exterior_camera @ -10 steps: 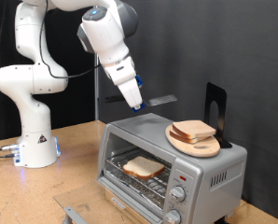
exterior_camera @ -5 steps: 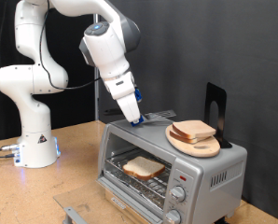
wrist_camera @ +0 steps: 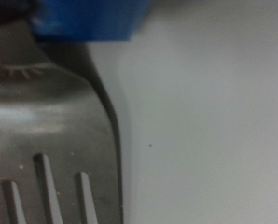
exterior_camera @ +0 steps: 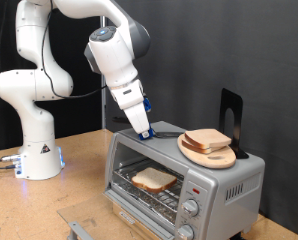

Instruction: Make a piece of toast with the oven

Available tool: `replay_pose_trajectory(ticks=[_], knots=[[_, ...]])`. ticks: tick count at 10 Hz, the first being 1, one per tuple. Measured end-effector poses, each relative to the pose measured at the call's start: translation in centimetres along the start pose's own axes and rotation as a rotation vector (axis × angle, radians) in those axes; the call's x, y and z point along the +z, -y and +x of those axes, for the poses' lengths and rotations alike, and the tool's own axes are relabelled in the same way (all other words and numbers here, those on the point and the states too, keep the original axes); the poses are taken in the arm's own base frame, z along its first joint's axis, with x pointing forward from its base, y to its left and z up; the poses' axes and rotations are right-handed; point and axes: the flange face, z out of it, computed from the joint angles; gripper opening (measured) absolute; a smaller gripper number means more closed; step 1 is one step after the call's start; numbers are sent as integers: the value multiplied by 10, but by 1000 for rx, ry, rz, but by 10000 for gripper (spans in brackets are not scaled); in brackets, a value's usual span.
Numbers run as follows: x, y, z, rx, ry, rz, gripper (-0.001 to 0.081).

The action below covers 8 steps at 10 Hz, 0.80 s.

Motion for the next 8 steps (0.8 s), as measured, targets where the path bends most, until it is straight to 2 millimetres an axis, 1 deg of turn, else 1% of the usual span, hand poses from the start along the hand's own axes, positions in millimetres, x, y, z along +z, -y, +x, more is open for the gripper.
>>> replay_pose_trajectory(ticks=[1,2,5,8], knots=[[-1,-1,0,-4,-6,-3,767],[-1,-2,1,-9,-13,-2,796],[-5,-5,1,-18,-32,16,806],[-10,-1,-5,-49,-7,56,808]])
